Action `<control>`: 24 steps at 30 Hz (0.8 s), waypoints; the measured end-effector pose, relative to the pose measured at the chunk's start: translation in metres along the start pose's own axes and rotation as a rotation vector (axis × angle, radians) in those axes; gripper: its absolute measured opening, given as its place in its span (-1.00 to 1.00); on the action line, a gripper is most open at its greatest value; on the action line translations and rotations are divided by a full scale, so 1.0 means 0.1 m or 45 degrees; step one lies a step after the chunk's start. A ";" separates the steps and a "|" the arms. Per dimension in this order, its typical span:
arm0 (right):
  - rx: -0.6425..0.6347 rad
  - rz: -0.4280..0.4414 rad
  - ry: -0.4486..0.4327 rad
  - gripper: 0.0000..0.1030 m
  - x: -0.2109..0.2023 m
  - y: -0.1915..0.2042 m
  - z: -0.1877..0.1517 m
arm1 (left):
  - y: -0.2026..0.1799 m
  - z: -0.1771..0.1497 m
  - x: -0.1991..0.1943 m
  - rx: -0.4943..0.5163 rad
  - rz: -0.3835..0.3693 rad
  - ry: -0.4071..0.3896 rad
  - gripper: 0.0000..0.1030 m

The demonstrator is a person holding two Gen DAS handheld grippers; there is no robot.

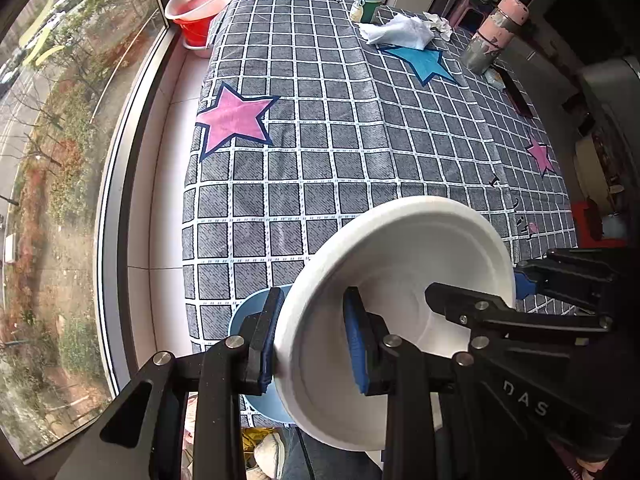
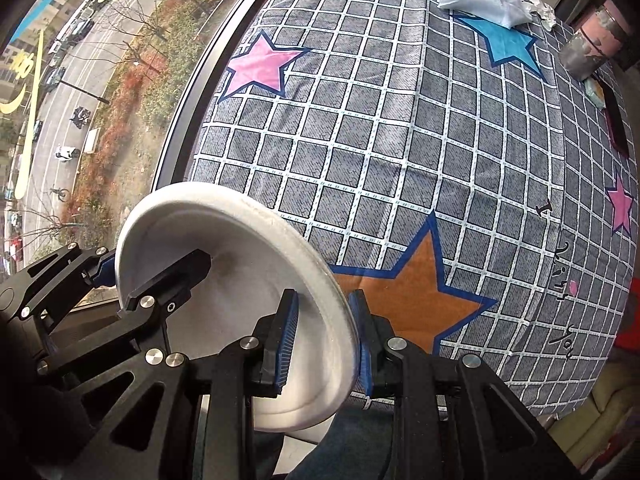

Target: Organize plates and bowls

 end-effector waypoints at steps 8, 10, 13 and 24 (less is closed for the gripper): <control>-0.097 0.013 0.109 -0.44 0.27 0.26 -0.01 | 0.25 -0.16 0.11 -0.058 0.032 0.045 -0.38; -0.113 0.015 0.141 -0.44 0.36 0.30 -0.02 | 0.29 -0.21 0.16 -0.066 0.044 0.071 -0.38; -0.126 0.026 0.198 -0.44 0.51 0.34 -0.02 | 0.34 -0.28 0.25 -0.082 0.059 0.106 -0.38; -0.143 -0.052 0.315 0.03 0.89 0.29 -0.02 | 0.57 -0.40 0.56 -0.108 0.176 0.206 0.35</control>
Point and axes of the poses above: each gripper's, at about its wrist camera, not at the fingertips, and x roughly the way its jaws point, y to its left, z to its top, the point moved 3 cm from there along x, roughly the way its jaws point, and after that the axes turned 15 degrees about z, right-handed, at the moved point
